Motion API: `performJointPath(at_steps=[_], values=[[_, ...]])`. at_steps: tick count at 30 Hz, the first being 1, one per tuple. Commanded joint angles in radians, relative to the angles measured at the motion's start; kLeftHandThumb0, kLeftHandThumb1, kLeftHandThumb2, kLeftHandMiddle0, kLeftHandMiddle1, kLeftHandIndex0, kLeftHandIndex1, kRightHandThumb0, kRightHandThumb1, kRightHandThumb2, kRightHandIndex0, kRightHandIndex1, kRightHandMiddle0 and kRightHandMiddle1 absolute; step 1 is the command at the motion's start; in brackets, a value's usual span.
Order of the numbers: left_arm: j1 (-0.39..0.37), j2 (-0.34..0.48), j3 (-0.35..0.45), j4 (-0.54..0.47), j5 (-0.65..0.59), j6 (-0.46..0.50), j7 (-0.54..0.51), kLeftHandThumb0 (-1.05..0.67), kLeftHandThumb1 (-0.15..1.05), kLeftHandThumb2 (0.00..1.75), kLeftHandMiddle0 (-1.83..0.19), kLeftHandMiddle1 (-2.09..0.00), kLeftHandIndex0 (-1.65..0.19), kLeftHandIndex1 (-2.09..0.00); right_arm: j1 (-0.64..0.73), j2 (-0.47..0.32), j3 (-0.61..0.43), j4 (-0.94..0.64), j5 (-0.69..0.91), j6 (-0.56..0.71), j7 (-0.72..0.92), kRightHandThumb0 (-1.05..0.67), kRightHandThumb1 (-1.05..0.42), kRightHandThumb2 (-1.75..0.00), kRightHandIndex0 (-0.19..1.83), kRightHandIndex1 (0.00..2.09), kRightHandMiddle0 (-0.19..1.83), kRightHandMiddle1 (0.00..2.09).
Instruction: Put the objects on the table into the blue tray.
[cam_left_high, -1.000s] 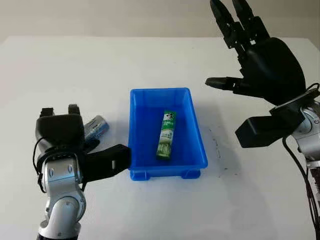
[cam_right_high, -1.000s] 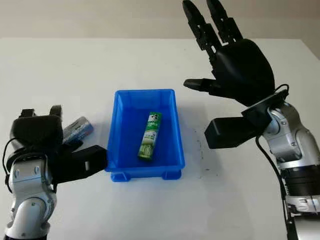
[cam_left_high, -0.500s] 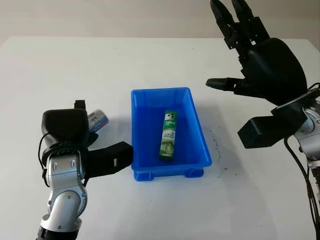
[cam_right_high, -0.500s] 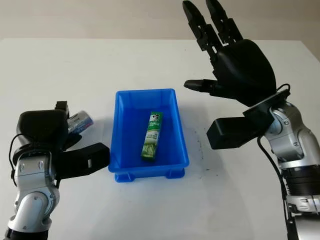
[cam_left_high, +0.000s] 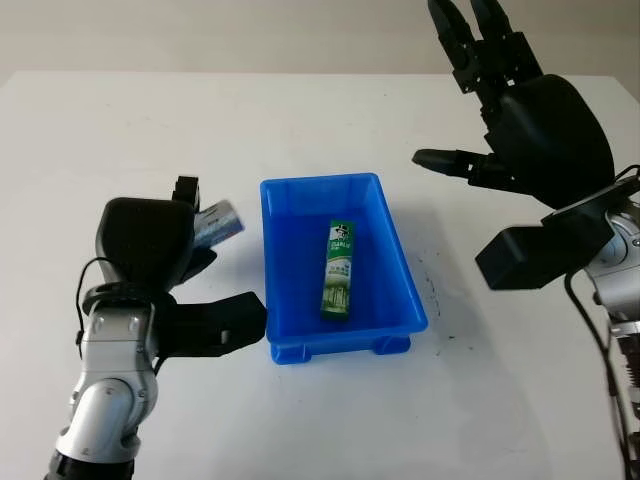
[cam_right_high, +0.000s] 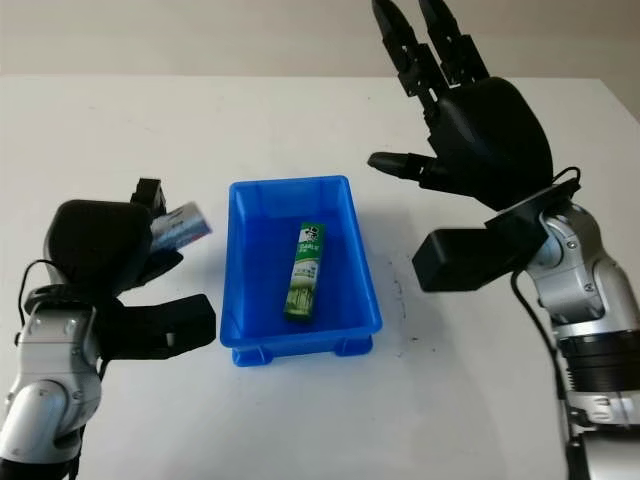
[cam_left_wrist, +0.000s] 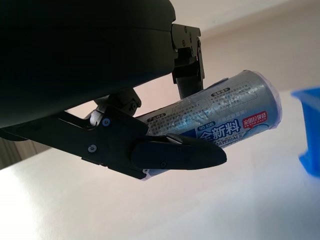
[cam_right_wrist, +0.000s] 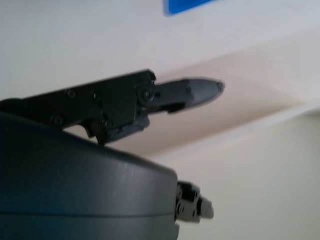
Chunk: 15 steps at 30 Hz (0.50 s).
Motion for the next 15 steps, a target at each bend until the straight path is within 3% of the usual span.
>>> performJointPath(at_steps=[1,7,15], values=[[-0.043,0.016,0.015,-0.045,-0.004,0.008,0.023,-0.41,1.05,0.42,-0.91,-2.09,-0.14,-2.09,0.029,0.062,-0.037,-0.028,0.106,0.079,0.038,-0.73,-1.05,-0.51,-0.19,0.00,-0.19,0.00],[-0.094,0.018,0.034,-0.131,-0.020,0.017,0.025,-0.42,1.05,0.39,-0.89,-2.09,-0.25,-2.09,0.058,0.190,-0.117,-0.023,0.342,0.254,0.067,-0.69,-1.05,-0.64,-0.19,0.00,-0.19,0.00],[-0.175,0.036,0.046,-0.211,0.010,-0.005,-0.017,-0.45,1.05,0.37,-0.90,-2.09,-0.33,-2.09,0.095,0.234,-0.156,-0.021,0.423,0.298,0.068,-0.71,-1.05,-0.60,-0.19,0.00,-0.19,0.00]])
